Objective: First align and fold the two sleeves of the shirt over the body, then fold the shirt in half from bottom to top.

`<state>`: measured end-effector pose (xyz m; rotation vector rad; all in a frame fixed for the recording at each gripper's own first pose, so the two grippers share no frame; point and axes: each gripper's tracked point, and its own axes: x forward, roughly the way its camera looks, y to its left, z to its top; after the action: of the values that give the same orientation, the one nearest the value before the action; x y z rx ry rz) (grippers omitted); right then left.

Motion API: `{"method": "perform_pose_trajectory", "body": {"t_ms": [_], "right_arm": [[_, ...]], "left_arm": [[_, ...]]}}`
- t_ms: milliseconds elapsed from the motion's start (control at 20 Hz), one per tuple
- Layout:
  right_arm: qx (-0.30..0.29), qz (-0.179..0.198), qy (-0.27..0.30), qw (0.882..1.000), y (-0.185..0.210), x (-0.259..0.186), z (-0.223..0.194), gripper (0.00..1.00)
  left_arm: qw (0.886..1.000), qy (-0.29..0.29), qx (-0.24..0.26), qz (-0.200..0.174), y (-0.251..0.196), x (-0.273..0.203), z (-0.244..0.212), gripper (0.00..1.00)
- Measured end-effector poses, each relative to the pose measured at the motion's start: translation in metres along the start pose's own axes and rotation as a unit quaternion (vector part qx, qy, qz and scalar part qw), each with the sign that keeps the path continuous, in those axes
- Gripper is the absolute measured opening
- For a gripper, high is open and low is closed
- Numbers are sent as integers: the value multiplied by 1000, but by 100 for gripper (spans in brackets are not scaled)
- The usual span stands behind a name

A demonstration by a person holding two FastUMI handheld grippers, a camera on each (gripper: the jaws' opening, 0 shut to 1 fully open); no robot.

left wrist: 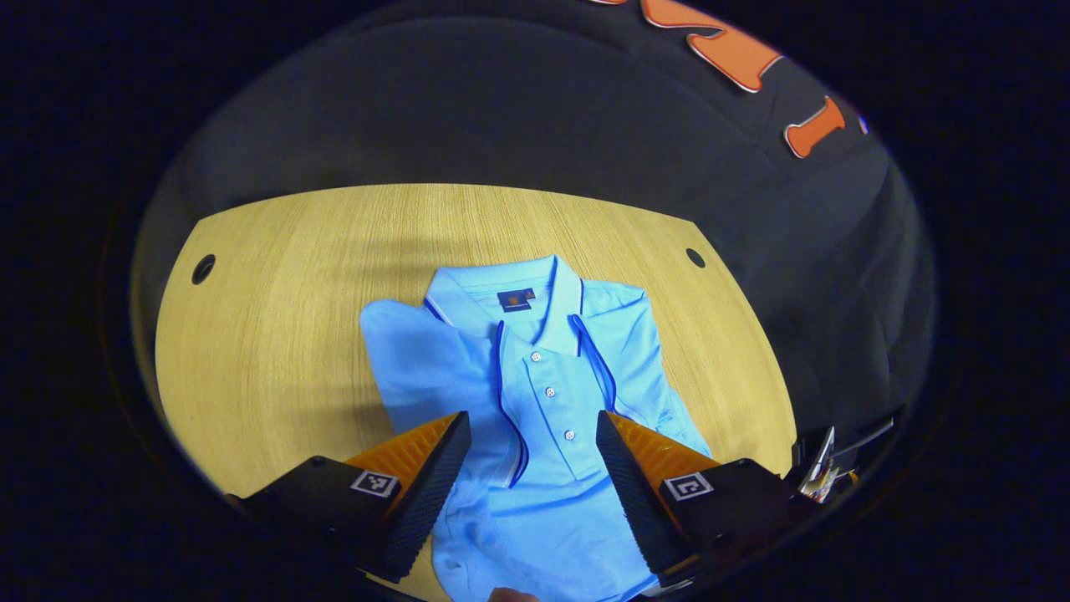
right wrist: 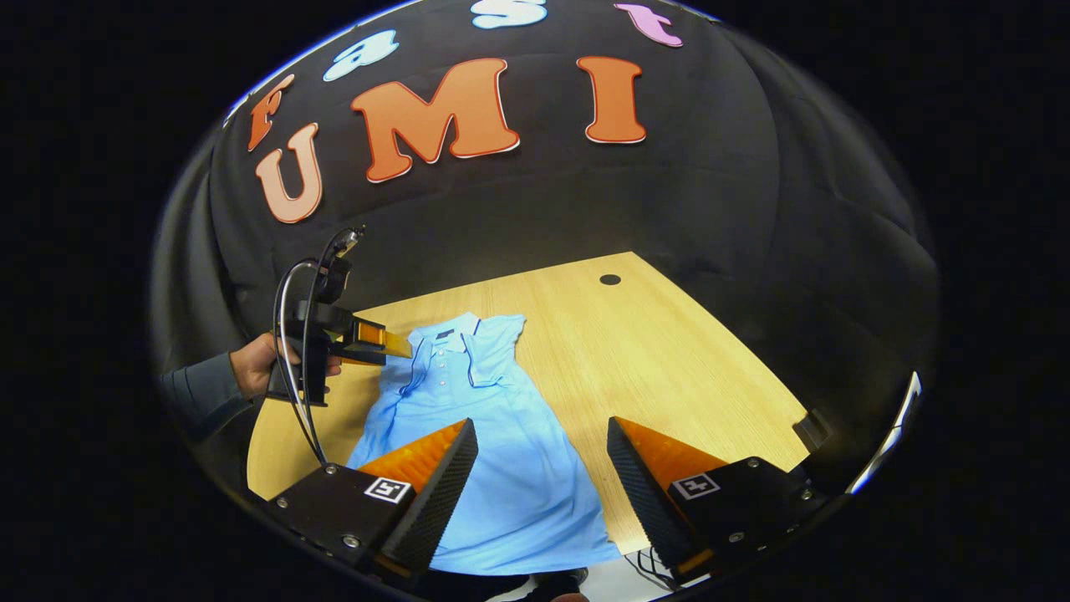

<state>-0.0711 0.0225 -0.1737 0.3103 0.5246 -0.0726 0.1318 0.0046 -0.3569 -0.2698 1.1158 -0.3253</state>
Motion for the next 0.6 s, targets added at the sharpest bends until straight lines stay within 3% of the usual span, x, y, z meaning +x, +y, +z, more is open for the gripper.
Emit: {"method": "perform_pose_trajectory", "body": {"t_ms": [600], "right_arm": [[-41, 76, 66, 994, -13, 3, -56, 98]], "left_arm": [[998, -44, -16, 31, -14, -112, -90, 100]]}}
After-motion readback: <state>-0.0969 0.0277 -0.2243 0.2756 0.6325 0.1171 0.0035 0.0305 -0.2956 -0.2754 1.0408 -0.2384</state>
